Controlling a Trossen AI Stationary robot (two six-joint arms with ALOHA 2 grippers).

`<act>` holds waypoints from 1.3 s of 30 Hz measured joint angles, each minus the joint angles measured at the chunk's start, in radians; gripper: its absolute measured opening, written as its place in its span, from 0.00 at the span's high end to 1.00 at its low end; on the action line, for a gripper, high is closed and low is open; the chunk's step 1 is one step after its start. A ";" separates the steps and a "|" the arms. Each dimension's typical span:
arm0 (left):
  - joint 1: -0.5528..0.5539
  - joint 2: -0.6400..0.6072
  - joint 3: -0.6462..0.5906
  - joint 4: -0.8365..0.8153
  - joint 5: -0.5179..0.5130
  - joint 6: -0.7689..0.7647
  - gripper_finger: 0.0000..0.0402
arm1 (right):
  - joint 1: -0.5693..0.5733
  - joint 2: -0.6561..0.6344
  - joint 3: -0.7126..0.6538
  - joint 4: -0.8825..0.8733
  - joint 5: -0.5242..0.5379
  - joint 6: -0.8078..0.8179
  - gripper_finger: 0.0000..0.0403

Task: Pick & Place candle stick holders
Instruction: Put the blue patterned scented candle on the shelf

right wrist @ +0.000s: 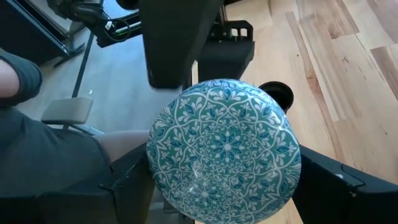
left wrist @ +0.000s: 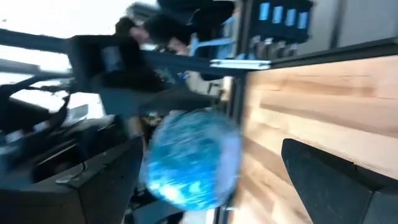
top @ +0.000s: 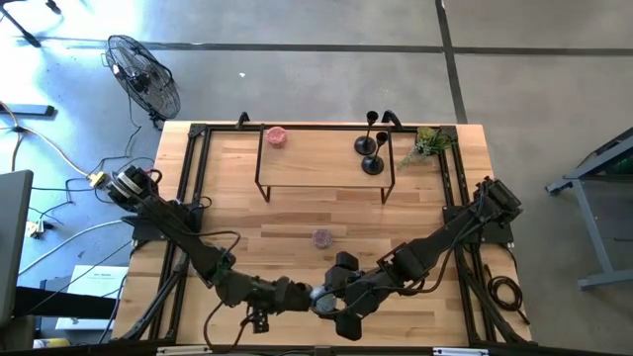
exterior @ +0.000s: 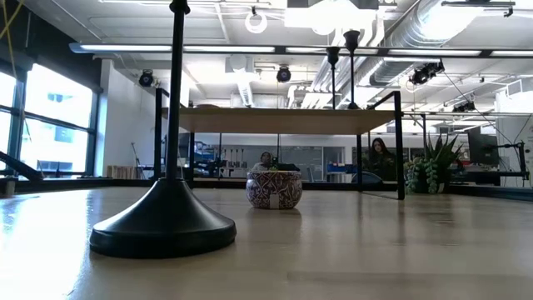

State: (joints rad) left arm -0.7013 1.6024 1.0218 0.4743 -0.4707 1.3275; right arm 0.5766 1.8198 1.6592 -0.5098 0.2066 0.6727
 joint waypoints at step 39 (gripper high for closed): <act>0.002 0.000 0.047 -0.011 -0.007 -0.003 0.46 | 0.001 0.000 0.000 0.003 -0.005 0.003 0.27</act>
State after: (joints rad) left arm -0.6998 1.6028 1.0691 0.4629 -0.4773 1.3243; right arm 0.5774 1.8197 1.6596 -0.5072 0.2011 0.6762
